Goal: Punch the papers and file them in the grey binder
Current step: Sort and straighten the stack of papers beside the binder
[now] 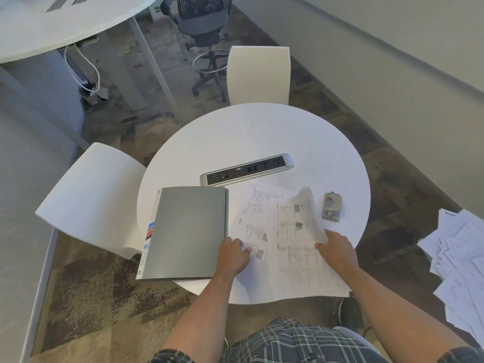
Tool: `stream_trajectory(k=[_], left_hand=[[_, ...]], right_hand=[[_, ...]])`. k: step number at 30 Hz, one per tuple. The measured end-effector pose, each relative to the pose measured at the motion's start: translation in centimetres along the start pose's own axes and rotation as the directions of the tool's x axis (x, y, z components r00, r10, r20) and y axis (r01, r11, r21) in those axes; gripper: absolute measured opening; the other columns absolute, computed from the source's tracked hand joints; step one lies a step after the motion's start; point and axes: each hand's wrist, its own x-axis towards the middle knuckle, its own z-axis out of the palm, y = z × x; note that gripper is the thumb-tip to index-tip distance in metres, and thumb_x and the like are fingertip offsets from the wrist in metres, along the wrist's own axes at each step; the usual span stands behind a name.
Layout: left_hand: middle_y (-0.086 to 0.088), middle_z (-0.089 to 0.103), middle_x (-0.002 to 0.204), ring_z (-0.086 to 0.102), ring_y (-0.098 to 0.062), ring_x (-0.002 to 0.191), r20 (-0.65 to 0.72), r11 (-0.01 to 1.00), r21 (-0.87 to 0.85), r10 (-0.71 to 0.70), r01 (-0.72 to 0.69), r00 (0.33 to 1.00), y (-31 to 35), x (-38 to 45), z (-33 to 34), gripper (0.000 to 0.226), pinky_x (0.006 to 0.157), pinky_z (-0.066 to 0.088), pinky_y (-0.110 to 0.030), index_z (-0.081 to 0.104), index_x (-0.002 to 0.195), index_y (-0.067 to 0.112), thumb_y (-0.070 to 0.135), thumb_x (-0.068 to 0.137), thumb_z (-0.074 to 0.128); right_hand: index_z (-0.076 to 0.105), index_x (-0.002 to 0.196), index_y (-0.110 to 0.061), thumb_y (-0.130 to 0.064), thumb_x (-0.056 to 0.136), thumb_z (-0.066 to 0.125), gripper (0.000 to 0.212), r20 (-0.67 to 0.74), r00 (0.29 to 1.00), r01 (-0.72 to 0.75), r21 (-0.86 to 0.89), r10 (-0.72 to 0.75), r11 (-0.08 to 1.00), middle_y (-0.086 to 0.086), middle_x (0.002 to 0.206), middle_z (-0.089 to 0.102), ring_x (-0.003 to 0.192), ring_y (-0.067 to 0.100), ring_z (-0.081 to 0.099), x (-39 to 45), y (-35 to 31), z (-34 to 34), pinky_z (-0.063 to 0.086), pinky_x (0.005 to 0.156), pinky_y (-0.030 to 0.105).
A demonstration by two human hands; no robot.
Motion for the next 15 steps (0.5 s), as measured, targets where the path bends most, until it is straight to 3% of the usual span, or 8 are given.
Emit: stream_trajectory(k=[3, 6, 9, 15], left_hand=[[-0.008, 0.047, 0.135, 0.047, -0.029, 0.128, -0.002, 0.999, 0.031, 0.011, -0.011, 1.0, 0.3, 0.3, -0.2, 0.043, 0.102, 0.044, -0.036, 0.06, 0.127, 0.009, 0.04, 0.097, 0.06], [-0.009, 0.044, 0.137, 0.048, -0.029, 0.127, 0.023, 0.995, 0.102, 0.009, -0.011, 1.0, 0.7, 0.6, -0.3, 0.049, 0.099, 0.046, -0.035, 0.058, 0.128, 0.012, 0.046, 0.093, 0.063], [-0.009, 0.046, 0.135, 0.054, -0.028, 0.122, 0.005, 0.986, 0.164, 0.005, -0.006, 1.0, 1.3, 0.8, -0.2, 0.053, 0.093, 0.047, -0.034, 0.056, 0.13, 0.013, 0.048, 0.091, 0.066], [-0.013, 0.055, 0.135, 0.058, -0.032, 0.122, -0.037, 0.994, 0.075, -0.083, 0.086, 0.996, 1.9, 1.1, 0.1, 0.057, 0.092, 0.051, -0.04, 0.05, 0.132, 0.006, 0.042, 0.091, 0.067]], right_hand=[[0.062, 0.115, -0.029, -0.029, 0.097, 0.053, 0.02, 0.002, 1.0, -0.003, -0.123, 0.004, 0.992, -0.009, 0.092, 0.069, 0.067, 0.011, 0.067, -0.7, 0.5, -0.2, 0.057, 0.06, 0.031], [0.059, 0.111, -0.032, -0.033, 0.099, 0.053, 0.014, 0.01, 1.0, -0.011, -0.139, 0.013, 0.99, -0.012, 0.089, 0.066, 0.066, 0.008, 0.065, -1.0, 0.4, -0.5, 0.048, 0.055, 0.025], [0.059, 0.109, -0.036, -0.032, 0.099, 0.052, 0.013, -0.009, 0.999, -0.034, -0.137, 0.033, 0.99, -0.013, 0.088, 0.067, 0.066, 0.009, 0.066, -0.9, 0.2, -0.6, 0.05, 0.057, 0.026], [0.053, 0.103, -0.038, -0.033, 0.1, 0.052, 0.006, -0.042, 0.997, -0.067, -0.157, 0.062, 0.985, -0.016, 0.084, 0.062, 0.063, 0.008, 0.063, -0.9, -0.4, -1.1, 0.045, 0.053, 0.023]])
